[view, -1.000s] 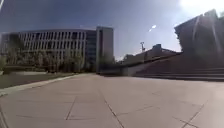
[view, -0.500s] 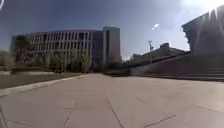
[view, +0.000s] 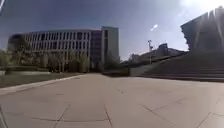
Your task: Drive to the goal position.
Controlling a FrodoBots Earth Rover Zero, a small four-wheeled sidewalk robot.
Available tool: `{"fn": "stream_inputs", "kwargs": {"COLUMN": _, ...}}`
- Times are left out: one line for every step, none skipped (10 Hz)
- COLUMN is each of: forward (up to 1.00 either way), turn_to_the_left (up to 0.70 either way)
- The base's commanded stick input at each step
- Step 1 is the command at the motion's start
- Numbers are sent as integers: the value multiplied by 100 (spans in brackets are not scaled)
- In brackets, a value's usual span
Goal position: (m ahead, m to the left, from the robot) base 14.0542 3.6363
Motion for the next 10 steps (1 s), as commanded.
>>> {"fn": "stream_inputs", "kwargs": {"forward": 100, "turn_to_the_left": -9}}
{"fn": "stream_inputs", "kwargs": {"forward": 100, "turn_to_the_left": -9}}
{"fn": "stream_inputs", "kwargs": {"forward": 100, "turn_to_the_left": -9}}
{"fn": "stream_inputs", "kwargs": {"forward": 100, "turn_to_the_left": -9}}
{"fn": "stream_inputs", "kwargs": {"forward": 100, "turn_to_the_left": -2}}
{"fn": "stream_inputs", "kwargs": {"forward": 100, "turn_to_the_left": 16}}
{"fn": "stream_inputs", "kwargs": {"forward": 100, "turn_to_the_left": 31}}
{"fn": "stream_inputs", "kwargs": {"forward": 100, "turn_to_the_left": 31}}
{"fn": "stream_inputs", "kwargs": {"forward": 100, "turn_to_the_left": 31}}
{"fn": "stream_inputs", "kwargs": {"forward": 100, "turn_to_the_left": 31}}
